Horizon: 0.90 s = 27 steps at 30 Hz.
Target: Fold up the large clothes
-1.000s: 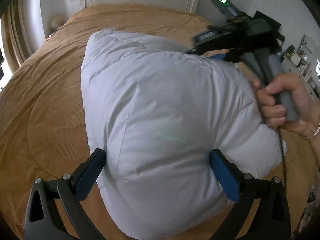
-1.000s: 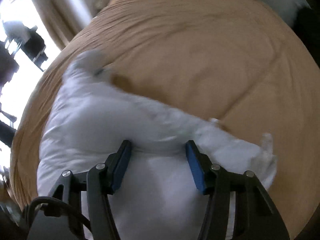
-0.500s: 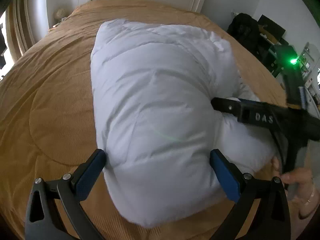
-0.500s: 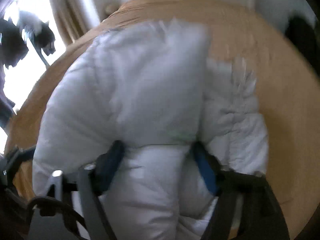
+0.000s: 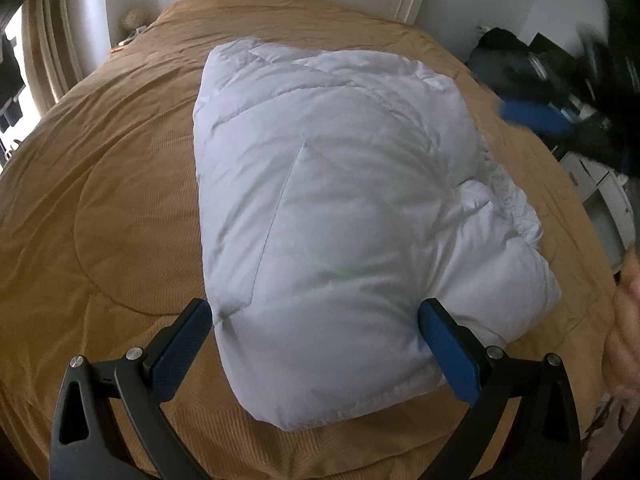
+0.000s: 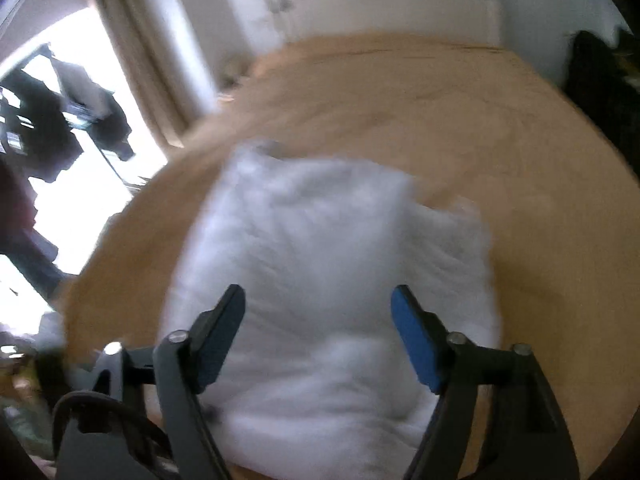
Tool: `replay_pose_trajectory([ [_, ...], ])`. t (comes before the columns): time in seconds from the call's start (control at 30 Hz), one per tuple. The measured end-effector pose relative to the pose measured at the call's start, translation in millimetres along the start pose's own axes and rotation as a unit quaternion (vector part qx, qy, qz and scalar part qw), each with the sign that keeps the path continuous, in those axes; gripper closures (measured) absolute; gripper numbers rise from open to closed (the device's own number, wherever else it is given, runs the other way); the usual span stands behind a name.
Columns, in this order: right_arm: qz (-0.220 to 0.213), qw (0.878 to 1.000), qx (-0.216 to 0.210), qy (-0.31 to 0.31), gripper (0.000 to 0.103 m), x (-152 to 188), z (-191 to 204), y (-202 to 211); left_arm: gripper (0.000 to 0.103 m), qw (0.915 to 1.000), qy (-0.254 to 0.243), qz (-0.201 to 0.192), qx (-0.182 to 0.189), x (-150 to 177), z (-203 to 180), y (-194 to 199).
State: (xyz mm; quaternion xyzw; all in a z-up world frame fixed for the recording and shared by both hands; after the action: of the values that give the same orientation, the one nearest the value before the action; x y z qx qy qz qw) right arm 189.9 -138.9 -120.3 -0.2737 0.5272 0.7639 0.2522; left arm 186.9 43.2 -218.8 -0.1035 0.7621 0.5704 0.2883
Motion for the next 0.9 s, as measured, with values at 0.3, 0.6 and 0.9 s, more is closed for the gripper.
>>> replay_pose_trajectory([
  [0.3,0.086,0.995,0.013,0.045,0.055,18,14,-115,0.002,0.9975,0.053,-0.046,0.007,-19,33,35],
  [0.6,0.012,0.999,-0.025,0.047,0.05,58,19,-31,0.001,0.9901,0.072,-0.119,0.019,-51,36,49],
  [0.9,0.031,0.999,-0.014,-0.007,0.05,40,-14,-26,0.0,0.9987,0.01,-0.048,0.018,-12,7,-12],
])
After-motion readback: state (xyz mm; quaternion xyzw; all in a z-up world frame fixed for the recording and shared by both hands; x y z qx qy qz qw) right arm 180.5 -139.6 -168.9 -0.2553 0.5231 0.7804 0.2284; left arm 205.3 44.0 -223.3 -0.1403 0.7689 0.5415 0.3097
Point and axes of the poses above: each gripper's, at about its wrist camera, not at the fingertips, and y roughly against the way its jaws point, z to its left, x to its underside, the point moved 6 cm from there along -y, roughly the way its jaws point, and after that the axes turned 2 degrees about -z, right-handed, at the moved point
